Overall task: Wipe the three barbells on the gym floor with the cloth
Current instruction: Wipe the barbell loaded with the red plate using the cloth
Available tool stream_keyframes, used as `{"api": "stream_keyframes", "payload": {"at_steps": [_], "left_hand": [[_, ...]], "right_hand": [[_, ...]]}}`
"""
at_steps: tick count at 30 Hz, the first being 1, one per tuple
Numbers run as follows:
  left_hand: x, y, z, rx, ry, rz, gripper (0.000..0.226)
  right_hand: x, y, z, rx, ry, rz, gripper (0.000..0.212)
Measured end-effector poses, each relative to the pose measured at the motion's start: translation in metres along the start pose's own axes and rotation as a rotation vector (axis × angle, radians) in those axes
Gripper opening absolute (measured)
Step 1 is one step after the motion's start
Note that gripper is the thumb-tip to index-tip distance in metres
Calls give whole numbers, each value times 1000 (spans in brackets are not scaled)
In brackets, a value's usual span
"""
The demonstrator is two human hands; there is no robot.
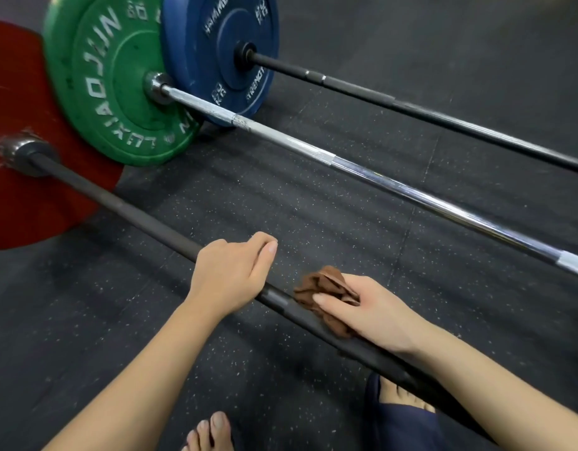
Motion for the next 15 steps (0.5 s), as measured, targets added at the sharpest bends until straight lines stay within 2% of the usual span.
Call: {"api": "stream_keyframes", "payload": {"at_steps": [2,6,10,15], "left_hand": [[0,-3,0,-19,4,23,35],[2,-1,2,-4,-9,28,59],[1,-2,2,-22,42,19,54],[12,-5,2,-47,31,14,56]], "right_hand": [[-10,7,17,24,32,22,13],[-19,17,27,59,47,58,17],[-13,7,14,60,0,57,17],[12,-14,-21,-28,3,90,8]]}}
Point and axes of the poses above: each hand's wrist, its own z-axis away from the middle knuckle, its own x-axis out of the palm, y = z × x, the point moved 8 cm from there along -z, towards the middle knuckle, and after that the axes turned 15 degrees about -z, right-handed, at the moved point
